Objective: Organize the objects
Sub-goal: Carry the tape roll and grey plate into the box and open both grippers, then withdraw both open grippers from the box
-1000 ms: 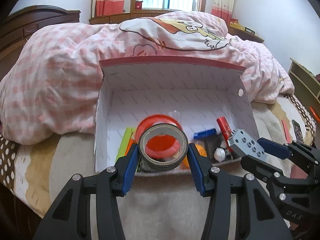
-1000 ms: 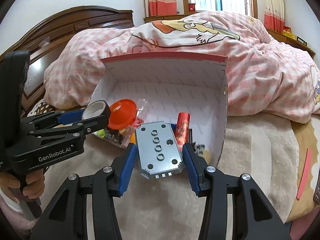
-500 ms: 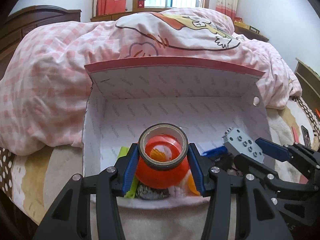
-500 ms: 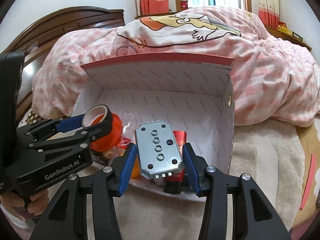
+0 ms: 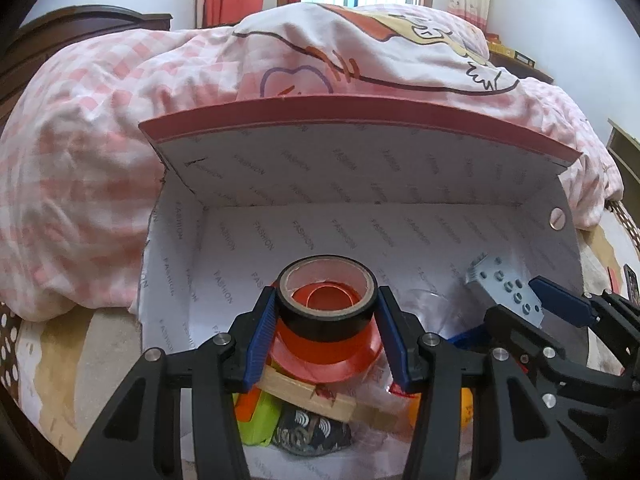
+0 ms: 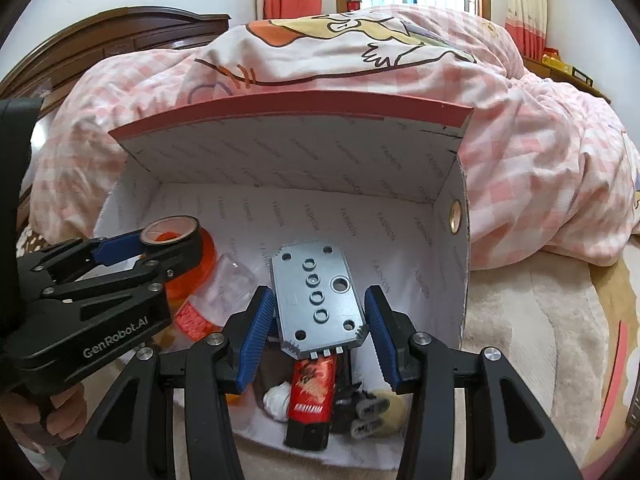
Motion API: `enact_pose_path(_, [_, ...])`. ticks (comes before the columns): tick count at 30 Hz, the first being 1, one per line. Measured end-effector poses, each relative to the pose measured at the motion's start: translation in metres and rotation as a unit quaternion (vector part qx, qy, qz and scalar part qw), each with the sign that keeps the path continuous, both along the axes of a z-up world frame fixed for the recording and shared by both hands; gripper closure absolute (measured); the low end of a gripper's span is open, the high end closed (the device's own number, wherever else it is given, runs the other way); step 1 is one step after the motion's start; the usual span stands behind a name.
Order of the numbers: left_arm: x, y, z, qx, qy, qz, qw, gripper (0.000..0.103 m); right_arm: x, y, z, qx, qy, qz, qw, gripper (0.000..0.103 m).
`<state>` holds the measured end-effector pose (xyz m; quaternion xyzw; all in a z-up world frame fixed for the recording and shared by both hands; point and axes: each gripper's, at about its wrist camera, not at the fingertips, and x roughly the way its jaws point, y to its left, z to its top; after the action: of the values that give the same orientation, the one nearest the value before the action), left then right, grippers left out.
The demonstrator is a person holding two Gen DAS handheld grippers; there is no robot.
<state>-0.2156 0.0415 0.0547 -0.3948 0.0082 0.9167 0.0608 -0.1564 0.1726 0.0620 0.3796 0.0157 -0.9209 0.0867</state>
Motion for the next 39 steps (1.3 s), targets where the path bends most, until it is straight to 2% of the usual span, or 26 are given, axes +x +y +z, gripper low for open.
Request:
enact_pose_path(2, [-0.003,0.002,-0.002,-0.009,0.001,0.004,0.9999,0.050,-0.003,-0.001,-0.003,0.000,-0.001,0.001,1.000,0.055])
enact_pose_path(10, [-0.007,0.013,-0.005,-0.034,0.010,0.002,0.9994,0.050,-0.005,-0.008,-0.006,0.021,0.010,0.007,1.000,0.055])
enact_pose_path(22, [-0.006,0.011,-0.002,-0.023,0.002,0.000,0.9997,0.048,0.003,-0.008,0.000,0.027,0.030,0.007,0.999,0.052])
enact_pose_path(39, [0.026,0.004,0.019,-0.019,0.012,-0.001,0.9997,0.048,0.026,-0.012,0.013,0.016,0.045,0.019,0.999,0.052])
